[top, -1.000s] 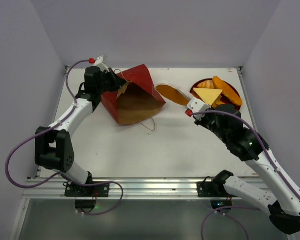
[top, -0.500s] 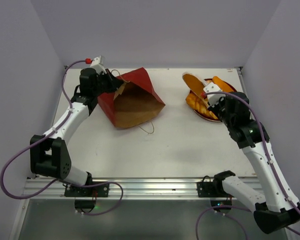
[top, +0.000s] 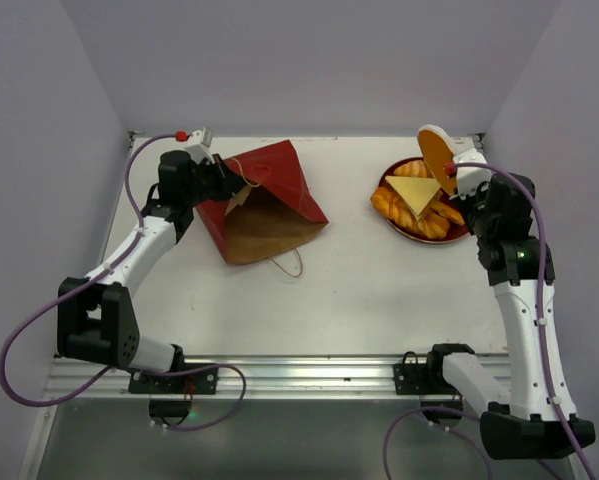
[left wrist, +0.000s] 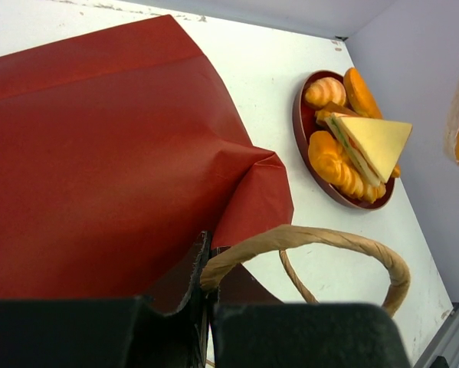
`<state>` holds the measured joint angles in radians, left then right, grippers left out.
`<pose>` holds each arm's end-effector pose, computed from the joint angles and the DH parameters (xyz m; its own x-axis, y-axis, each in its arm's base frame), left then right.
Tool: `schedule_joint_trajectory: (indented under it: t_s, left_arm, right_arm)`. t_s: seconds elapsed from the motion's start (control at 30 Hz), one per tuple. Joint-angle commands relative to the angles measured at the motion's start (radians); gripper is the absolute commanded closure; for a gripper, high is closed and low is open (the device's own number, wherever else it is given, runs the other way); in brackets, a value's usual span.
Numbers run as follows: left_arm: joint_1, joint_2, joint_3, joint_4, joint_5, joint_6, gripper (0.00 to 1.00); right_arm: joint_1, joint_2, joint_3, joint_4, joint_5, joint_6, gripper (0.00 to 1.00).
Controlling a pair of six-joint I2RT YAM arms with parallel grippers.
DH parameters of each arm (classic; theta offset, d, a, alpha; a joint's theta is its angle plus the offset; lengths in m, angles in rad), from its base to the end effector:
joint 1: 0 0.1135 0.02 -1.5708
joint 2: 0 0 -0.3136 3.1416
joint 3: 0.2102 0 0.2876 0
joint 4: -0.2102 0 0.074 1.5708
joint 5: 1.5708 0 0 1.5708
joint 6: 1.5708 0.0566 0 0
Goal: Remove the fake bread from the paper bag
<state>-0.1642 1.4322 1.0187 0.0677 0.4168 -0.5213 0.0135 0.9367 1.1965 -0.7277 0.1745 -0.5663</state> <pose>0.3679 -0.0842 0.3234 -0.5515 -0.3702 -0.7475 0.2889 0.7559 -0.5875 0.2065 -0.0070 0.4379 -0.4566 -0.5346 -0.7112 -0.1224 0.8295 -0.5449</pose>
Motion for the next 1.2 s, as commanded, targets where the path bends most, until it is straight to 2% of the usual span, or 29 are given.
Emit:
schedule_joint_trajectory:
  t_s: [0.0, 0.3, 0.8, 1.17]
  left_arm:
    - [0.009, -0.039, -0.014, 0.024, 0.034, 0.035, 1.0]
    - [0.009, -0.055, -0.011, 0.021, 0.079, 0.038, 1.0]
    - [0.02, -0.065, -0.008, 0.02, 0.134, 0.04, 1.0]
    - [0.04, -0.073, -0.031, 0.04, 0.181, 0.027, 1.0]
  right_arm:
    - [-0.059, -0.003, 0.014, 0.05, -0.041, 0.055, 1.0]
    - [-0.216, 0.042, 0.031, 0.054, -0.142, 0.149, 1.0]
    - [-0.474, 0.131, 0.018, 0.045, -0.433, 0.354, 1.0]
    - [-0.55, 0.205, 0.028, 0.047, -0.572, 0.442, 1.0]
